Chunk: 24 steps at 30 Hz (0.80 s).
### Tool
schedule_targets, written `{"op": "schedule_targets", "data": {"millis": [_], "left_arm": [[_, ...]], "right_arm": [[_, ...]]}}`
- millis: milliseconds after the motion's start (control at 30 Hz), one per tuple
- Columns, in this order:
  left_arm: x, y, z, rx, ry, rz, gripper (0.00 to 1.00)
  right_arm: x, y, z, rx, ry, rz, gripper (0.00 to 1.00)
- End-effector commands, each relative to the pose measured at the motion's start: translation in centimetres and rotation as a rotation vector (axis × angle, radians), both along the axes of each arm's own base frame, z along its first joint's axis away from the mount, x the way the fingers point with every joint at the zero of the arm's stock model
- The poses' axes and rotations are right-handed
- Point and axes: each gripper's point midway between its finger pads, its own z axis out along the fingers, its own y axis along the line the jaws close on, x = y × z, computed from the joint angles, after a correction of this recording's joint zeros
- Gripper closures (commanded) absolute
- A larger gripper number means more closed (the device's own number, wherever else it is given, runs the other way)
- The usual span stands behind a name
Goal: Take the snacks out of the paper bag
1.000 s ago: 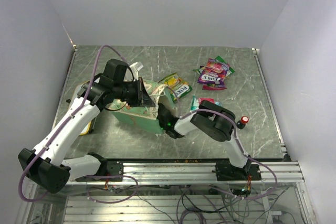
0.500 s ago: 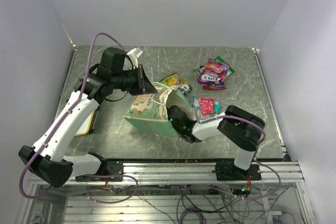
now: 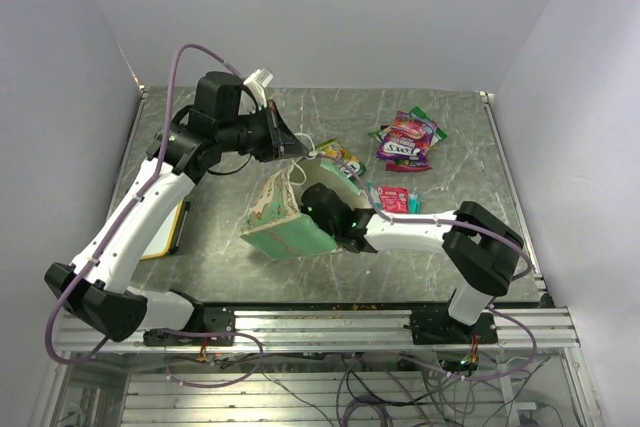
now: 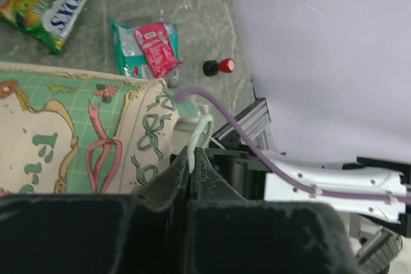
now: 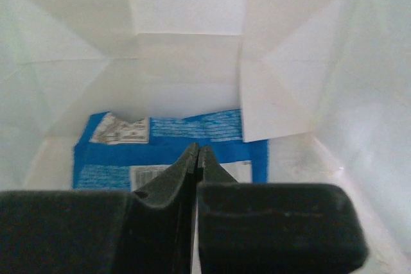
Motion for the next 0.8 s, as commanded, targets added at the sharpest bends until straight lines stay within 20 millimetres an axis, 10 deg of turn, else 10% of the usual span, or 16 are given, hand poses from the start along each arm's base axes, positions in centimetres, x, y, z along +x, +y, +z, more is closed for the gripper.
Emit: {"op": "schedule_targets", "data": {"millis": [0, 200, 367, 767], "left_arm": [[1.8, 2.1, -0.6, 0.112, 0.005, 0.106, 0.93], [2.3, 3.0, 1.0, 0.098, -0.041, 0.148, 0.93], [2.8, 5.2, -0.8, 0.171, -0.027, 0.222, 0.93], [2.0, 4.3, -0.9, 0.131, -0.058, 0.122, 0.93]], "right_arm": [[-0.5, -2.0, 1.3, -0.118, 0.075, 0.042, 1.00], [0.9, -3.1, 6.4, -0.079, 0.028, -0.009, 1.00], [2.0, -5.2, 2.2, -0.176, 0.114, -0.031, 1.00], [2.3, -6.4, 14.4, 0.141, 0.000, -0.033, 1.00]]}}
